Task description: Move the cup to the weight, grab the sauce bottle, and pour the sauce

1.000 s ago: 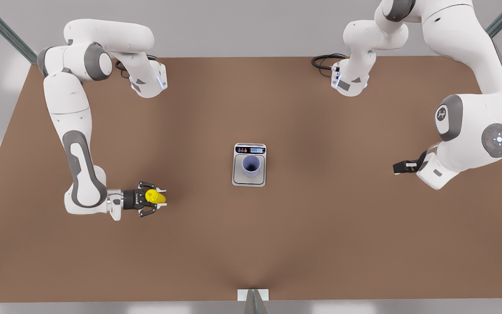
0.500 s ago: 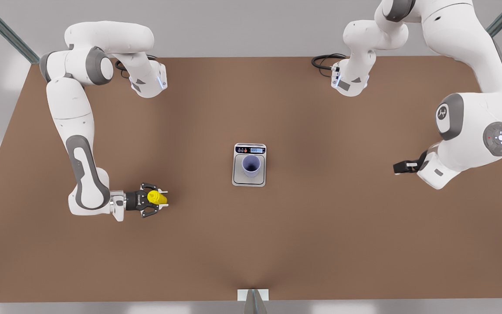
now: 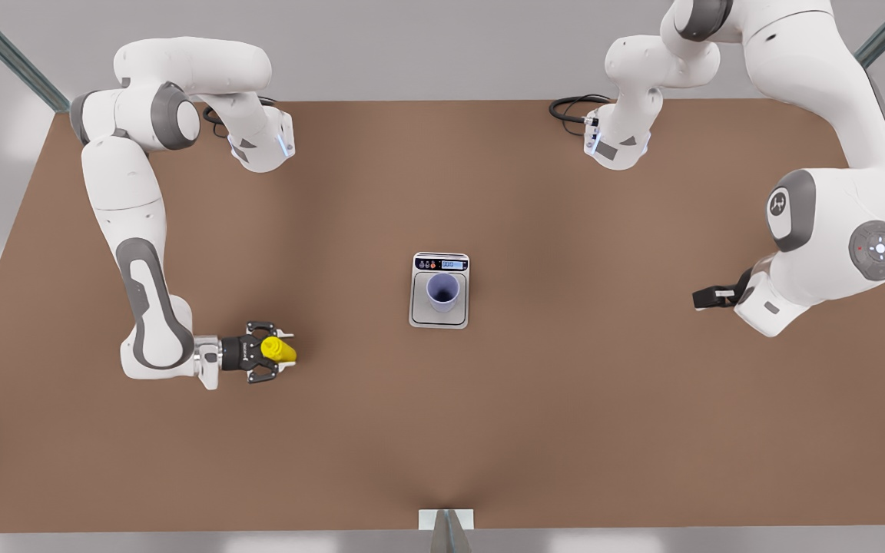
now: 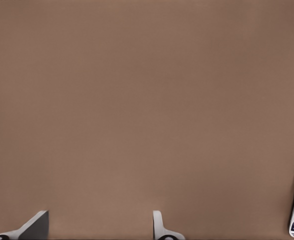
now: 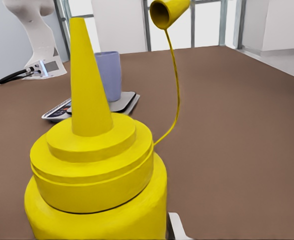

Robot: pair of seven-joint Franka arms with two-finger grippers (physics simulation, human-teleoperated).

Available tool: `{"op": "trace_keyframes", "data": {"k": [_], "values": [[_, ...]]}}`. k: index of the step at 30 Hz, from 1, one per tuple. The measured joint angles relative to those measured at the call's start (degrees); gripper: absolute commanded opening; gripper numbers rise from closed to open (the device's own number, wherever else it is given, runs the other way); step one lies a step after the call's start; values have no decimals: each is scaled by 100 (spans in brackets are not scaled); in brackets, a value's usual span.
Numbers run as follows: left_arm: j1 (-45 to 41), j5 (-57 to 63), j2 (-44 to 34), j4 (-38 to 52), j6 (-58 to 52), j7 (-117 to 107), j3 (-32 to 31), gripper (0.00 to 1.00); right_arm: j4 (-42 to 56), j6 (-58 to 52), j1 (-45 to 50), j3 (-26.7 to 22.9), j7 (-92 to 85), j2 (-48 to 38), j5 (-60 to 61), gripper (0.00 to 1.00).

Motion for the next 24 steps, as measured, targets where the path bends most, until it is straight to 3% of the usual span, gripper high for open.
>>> {"op": "trace_keyframes", "data": {"k": [11,16,17,19,21,24], "values": [[0,-1,-4,28,-25,18,0,100,-31,-75,-161,-9,30,-18,-43,100],[-1,4,34,105,61,24,34,100,-26,-596,-903,-9,37,-76,-864,100],[1,8,36,115,34,-19,42,100,97,-1018,-1266,-22,417,-216,-1485,100],[-1,35,44,371,52,24,35,100,1232,-1901,-1402,-350,2240,-502,-2745,100],[1,59,50,450,53,57,44,100,1874,-2047,-1307,-360,4142,-777,-3481,100],[0,80,71,450,71,63,44,100,2034,-1861,-857,-349,6764,-1388,-4401,100]]}}
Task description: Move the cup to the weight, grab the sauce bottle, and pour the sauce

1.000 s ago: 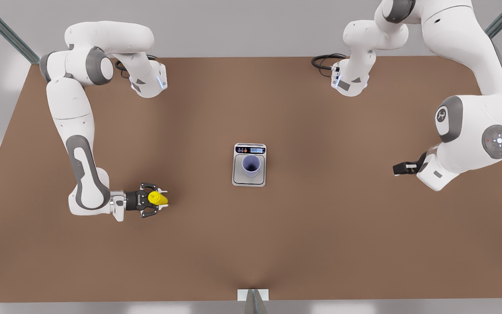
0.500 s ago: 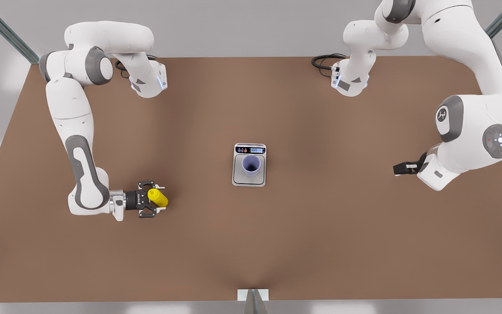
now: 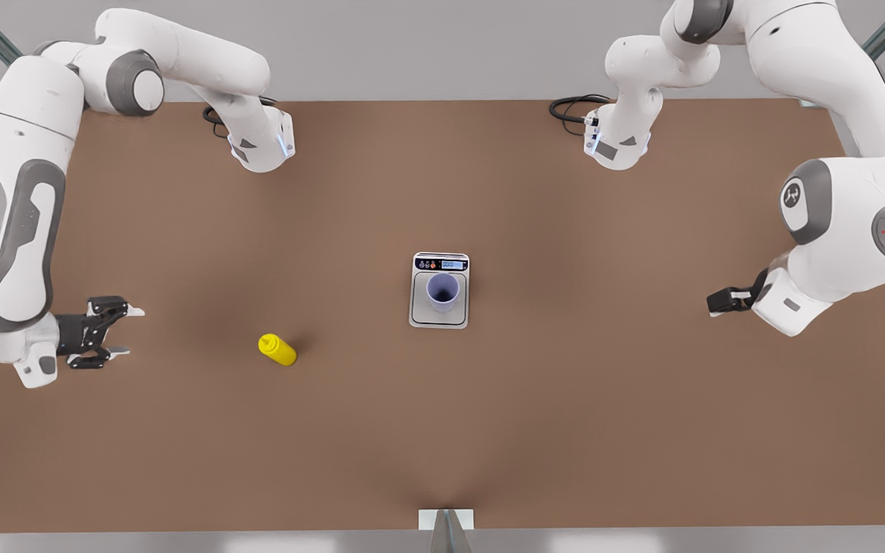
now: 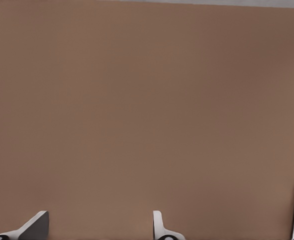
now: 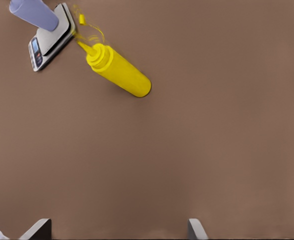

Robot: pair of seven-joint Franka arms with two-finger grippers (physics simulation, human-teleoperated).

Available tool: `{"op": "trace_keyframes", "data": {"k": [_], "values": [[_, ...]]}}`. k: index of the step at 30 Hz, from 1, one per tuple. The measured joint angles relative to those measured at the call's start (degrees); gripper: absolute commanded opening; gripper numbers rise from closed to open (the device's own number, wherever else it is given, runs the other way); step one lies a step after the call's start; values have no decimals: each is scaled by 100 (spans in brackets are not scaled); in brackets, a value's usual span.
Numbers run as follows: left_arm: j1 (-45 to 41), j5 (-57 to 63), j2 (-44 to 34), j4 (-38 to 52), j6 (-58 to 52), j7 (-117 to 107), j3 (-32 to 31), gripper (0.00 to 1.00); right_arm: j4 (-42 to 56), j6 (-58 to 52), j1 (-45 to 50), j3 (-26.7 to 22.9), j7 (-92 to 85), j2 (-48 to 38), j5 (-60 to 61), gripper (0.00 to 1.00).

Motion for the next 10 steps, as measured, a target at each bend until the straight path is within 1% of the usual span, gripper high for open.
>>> {"op": "trace_keyframes", "data": {"k": [1,3,4,5,6,8,10], "values": [[1,5,0,7,-2,-7,9,100,-61,262,503,-159,1460,-465,-432,100],[0,13,0,9,-1,0,9,100,-224,303,1218,-595,3792,-1098,-546,100],[0,15,0,9,-7,-14,9,100,-383,402,1429,-649,5033,-1446,-597,100],[2,17,0,9,13,-16,9,100,-689,632,1624,-658,5824,-1845,-637,100],[6,18,0,17,86,-8,9,100,-971,817,1836,-653,6299,-2186,-676,100],[4,22,0,45,123,0,17,100,-1370,1066,1944,-652,6401,-2614,-679,100],[9,24,0,60,123,0,18,100,-1585,1201,1926,-653,6393,-2794,-688,100]]}}
